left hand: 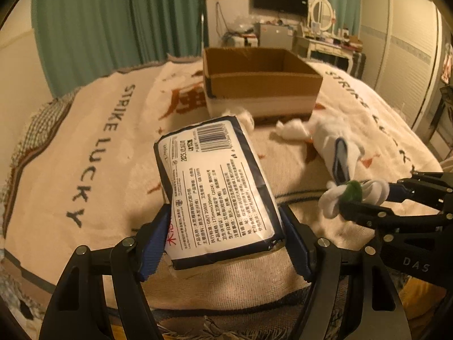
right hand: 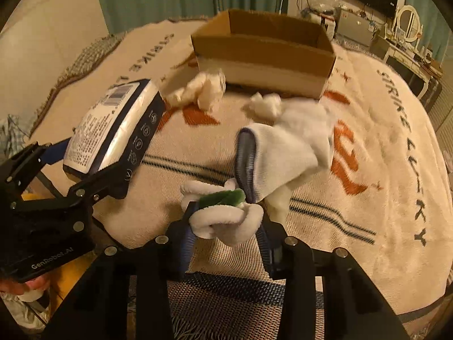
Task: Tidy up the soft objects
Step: 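Carry the wet-wipe pack into the box with the left gripper while the right gripper carries a sock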
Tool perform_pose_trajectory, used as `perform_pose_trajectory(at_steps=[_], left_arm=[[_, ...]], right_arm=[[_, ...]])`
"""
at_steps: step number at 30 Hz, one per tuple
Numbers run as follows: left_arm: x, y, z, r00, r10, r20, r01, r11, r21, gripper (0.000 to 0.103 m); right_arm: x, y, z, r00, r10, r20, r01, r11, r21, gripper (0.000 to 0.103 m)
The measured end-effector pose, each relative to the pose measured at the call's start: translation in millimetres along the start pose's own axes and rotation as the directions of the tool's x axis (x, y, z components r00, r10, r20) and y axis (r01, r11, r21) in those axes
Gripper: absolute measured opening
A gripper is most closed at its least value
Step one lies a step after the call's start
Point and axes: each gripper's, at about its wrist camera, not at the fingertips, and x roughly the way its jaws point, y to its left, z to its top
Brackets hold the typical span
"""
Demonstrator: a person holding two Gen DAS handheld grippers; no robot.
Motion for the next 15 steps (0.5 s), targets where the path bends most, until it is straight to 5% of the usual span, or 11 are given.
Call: perform_pose_trajectory(at_steps=[15], left_arm=[[-18.9,-13.0,102.3,0.982,-0.017,0.186,0.012,1.000,0.026,0.073]], right_arm=[[-83.4,-33.5,106.1,0.967,-0.034,0.252,0.051,0.997,-0.062,0.039]])
